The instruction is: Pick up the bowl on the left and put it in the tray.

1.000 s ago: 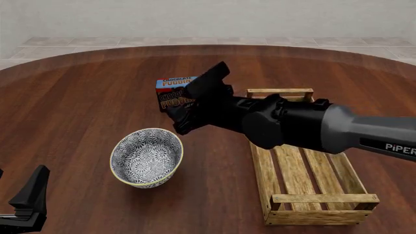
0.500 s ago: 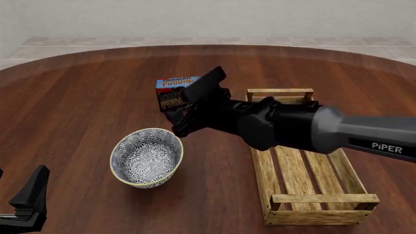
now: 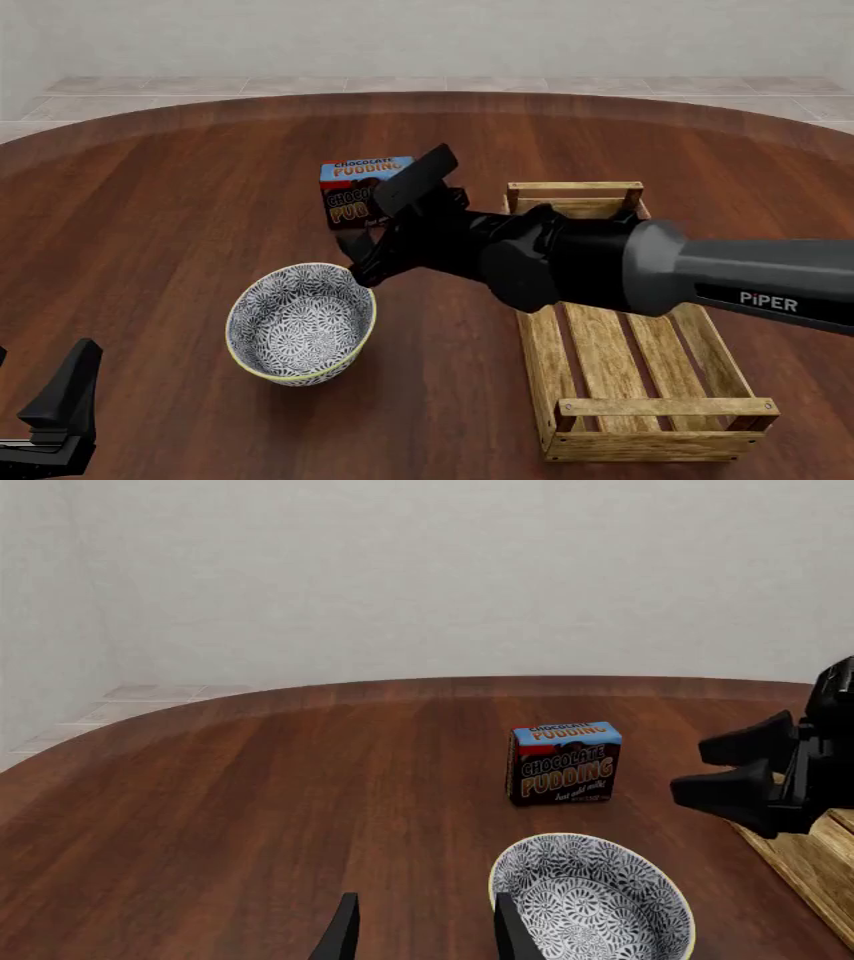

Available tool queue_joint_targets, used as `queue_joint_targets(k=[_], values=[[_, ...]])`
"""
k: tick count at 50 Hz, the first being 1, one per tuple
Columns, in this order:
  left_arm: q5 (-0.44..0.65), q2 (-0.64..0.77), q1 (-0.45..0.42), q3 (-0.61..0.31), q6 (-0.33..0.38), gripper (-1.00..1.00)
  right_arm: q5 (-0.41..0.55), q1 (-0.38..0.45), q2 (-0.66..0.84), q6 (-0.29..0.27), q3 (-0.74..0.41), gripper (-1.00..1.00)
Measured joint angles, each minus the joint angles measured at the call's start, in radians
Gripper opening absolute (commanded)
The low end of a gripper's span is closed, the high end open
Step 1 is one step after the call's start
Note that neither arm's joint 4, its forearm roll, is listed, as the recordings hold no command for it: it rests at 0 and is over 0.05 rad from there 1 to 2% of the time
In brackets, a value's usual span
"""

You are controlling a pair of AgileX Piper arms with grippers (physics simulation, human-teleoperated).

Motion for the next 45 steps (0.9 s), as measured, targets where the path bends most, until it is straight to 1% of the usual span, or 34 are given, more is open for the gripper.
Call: queue_joint_targets(k=[32, 45], values=[[0.0, 0.0, 0.0, 0.0, 0.0, 1.0, -0.01, 0.004, 0.037, 0.006, -0.011, 1.0], [0.0, 0.0, 0.0, 0.0, 0.0, 1.0, -0.001, 0.009, 0.054, 0.021, -0.021, 1.0]])
